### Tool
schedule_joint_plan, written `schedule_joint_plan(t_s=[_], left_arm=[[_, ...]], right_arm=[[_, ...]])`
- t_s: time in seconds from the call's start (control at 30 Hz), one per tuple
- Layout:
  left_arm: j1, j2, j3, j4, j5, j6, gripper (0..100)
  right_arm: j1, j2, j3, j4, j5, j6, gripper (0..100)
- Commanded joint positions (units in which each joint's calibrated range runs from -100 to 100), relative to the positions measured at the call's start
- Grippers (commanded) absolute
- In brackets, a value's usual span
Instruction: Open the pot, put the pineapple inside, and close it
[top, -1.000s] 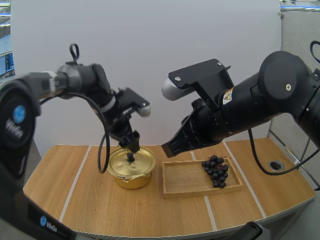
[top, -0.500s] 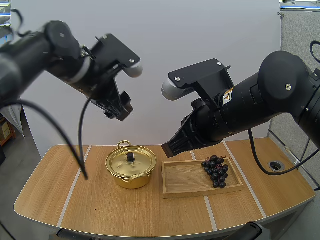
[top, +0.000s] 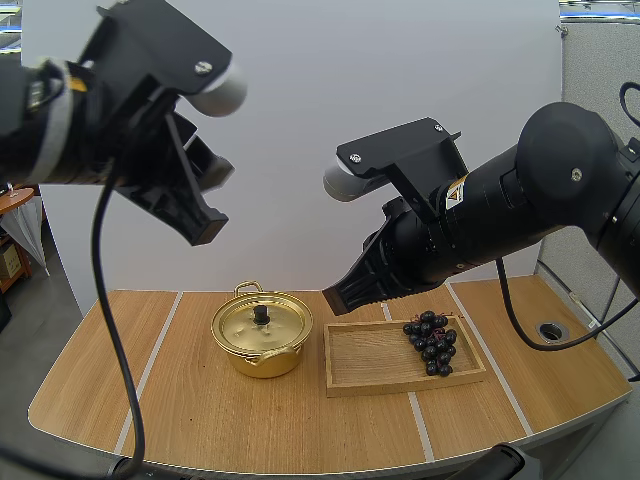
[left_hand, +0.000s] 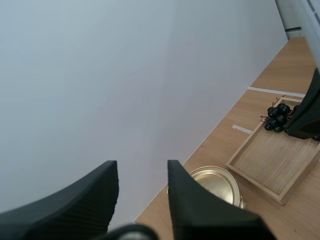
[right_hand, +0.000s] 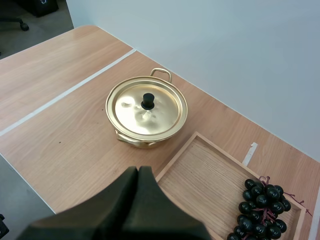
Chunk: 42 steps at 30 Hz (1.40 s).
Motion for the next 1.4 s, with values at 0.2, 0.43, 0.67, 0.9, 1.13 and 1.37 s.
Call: schedule_joint_plan(t_s=[0.2,0.43,0.67,0.9,1.13,1.37], left_arm=[[-0.15,-8.5,-0.4,-0.3,1.7,-8.8,0],[-0.15,-11.0,-0.4,-0.6,0.8,-10.3,0],[-0.15,-14.9,-0.4,-3.1,-7.4,-14.9,0],[-0.15,-21.6,1.1,-3.2,-17.5,-20.6,0],[-0.15,-29.8,8.8,-2.8,-28.0,-21.5,0],[-0.09,-32.3,16.7,8.8,-36.2,-32.7,0]], right_arm=[[-0.2,-2.0,0.1,2.7,-1.1,1.7,0],[-1.6,-7.6,0.1,2.2,-5.4,4.4,0],[-4.4,-17.2,0.1,1.3,-15.7,4.4,0],[-8.1,-29.6,0.1,-1.5,-27.2,6.6,0],[-13.0,-33.3,-0.2,-2.8,-31.4,11.0,0],[-16.6,-33.3,0.5,-2.4,-36.8,14.7,0]])
